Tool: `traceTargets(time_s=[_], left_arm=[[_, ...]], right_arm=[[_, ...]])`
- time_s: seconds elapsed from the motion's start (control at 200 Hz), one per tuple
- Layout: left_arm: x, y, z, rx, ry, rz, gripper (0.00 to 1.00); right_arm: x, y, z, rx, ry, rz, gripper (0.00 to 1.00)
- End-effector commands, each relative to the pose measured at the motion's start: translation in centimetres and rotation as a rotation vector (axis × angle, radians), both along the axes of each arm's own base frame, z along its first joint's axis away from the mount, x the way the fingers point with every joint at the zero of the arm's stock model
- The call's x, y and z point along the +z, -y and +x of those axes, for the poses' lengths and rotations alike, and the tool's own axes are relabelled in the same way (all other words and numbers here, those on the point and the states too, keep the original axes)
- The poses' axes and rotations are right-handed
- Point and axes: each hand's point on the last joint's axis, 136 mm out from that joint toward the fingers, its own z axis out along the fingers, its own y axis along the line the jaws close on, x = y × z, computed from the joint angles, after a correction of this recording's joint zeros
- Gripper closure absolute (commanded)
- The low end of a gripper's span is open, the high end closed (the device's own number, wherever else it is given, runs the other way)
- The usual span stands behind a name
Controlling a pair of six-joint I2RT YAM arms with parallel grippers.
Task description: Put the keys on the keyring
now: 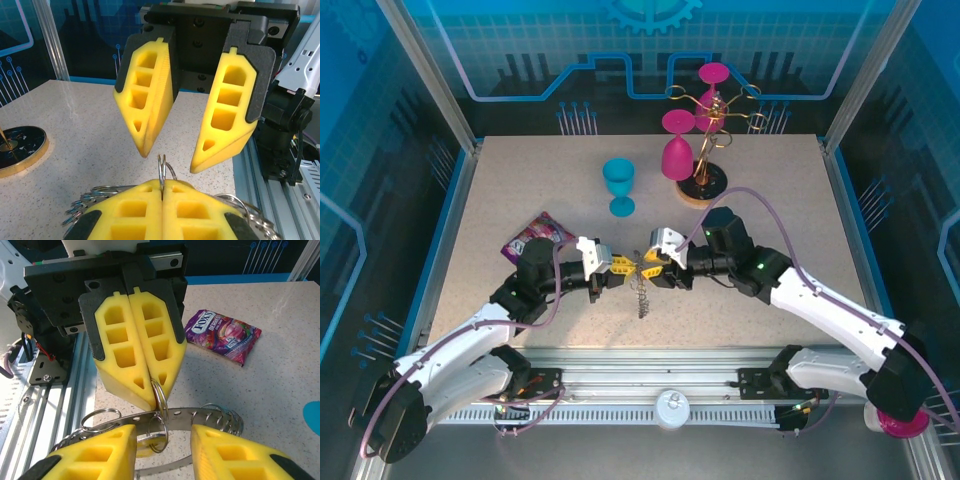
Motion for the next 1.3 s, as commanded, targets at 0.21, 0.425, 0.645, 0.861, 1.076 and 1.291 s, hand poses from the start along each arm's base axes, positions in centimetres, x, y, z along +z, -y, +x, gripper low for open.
traceTargets(time_s=[0.21, 0.425, 0.645, 0.861, 1.076, 1.291], left_arm=[[1.1, 0.3, -0.7, -0.04, 0.046, -0.037, 1.0], [0.9, 0.2, -0.8, -0.039, 0.043, -0.035, 1.0], [0.7, 0.2, -0.7, -0.038, 0.043, -0.03, 1.0], [0.7, 0.3, -0.8, -0.043, 0.041, -0.03, 1.0], [0.2, 0.1, -0.4, -0.02, 0.029, -0.008, 0.97], [-1.2, -0.6, 0.1, 0.037, 0.021, 0.108, 0.76]], right_arm=[[1.0, -1.5, 0.2, 0.056, -0.01, 0.059, 0.74], [1.2, -1.6, 0.1, 0.066, -0.009, 0.072, 0.79], [1.2, -1.4, 0.0, 0.066, -0.008, 0.064, 0.77], [1.6, -1.4, -0.2, 0.081, -0.016, 0.093, 0.87], [1.4, -1.6, -0.2, 0.091, -0.025, 0.074, 1.0], [-0.3, -1.0, -0.4, 0.098, 0.026, -0.123, 1.0]])
